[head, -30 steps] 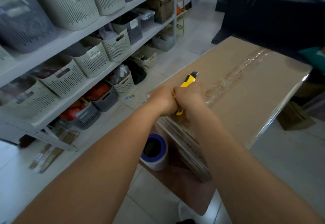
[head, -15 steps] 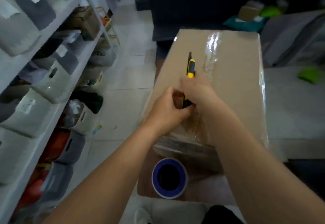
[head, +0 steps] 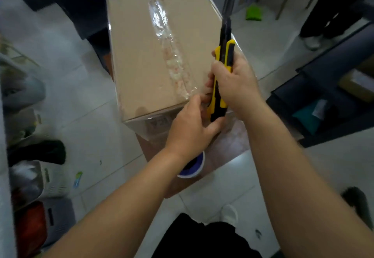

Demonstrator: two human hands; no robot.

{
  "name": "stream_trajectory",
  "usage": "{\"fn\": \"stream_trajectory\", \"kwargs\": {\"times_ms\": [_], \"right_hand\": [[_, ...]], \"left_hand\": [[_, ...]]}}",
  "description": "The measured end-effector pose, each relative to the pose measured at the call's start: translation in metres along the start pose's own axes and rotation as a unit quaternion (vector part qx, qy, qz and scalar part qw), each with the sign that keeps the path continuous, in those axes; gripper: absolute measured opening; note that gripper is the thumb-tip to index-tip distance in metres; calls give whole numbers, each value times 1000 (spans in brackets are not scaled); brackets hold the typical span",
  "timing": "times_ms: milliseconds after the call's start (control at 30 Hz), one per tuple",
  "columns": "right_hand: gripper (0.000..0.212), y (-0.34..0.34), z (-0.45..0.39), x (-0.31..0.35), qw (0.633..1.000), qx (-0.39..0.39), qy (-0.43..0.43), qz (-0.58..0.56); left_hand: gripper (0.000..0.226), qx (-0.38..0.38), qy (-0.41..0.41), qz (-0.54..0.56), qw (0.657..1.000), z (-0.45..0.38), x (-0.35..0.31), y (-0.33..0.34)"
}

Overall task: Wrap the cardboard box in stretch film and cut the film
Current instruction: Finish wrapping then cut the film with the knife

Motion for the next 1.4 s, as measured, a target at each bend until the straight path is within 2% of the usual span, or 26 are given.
{"fn": "stream_trajectory", "kwargs": {"times_ms": [100, 267, 433, 533, 600, 667, 767, 933, 1233, 1400], "right_hand": [[9, -8, 9, -6, 1000, -8, -19, -9], [21, -34, 25, -31, 999, 5, -35, 15], [10, -68, 52, -96, 994, 11, 7, 106], [3, -83, 70, -139, 980, 10, 37, 195], [2, -87, 82, -165, 963, 36, 64, 258], [16, -86, 90, -186, 936, 72, 85, 333], [20, -78, 93, -215, 909, 108, 89, 393], [20, -63, 86, -234, 888, 146, 86, 427], [21, -48, 68, -233, 874, 160, 54, 456], [17, -31, 51, -250, 862, 174, 78, 469]], "left_hand": [[39, 30, -20, -25, 999, 9, 8, 13], [39, 68, -61, -142, 986, 17, 39, 37], [54, 136, -43, -292, 946, 13, 55, 64], [47, 166, -31, -368, 914, 10, 61, 81], [41, 174, -50, -402, 898, 7, 66, 91], [38, 178, -72, -429, 882, 3, 68, 98], [36, 164, -89, -454, 871, -1, 70, 106], [38, 133, -93, -453, 876, -3, 75, 111], [36, 110, -95, -437, 887, -2, 80, 113], [33, 104, -79, -429, 894, -1, 81, 111]]}}
Point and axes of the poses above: each hand's wrist, its own z-axis away from the middle knuckle, its own y-axis out of the palm, x = y × z, the point moved 1 cm from there along -z, towards the middle knuckle, and after that the axes turned 4 degrees about -z, right-handed, at the moved point
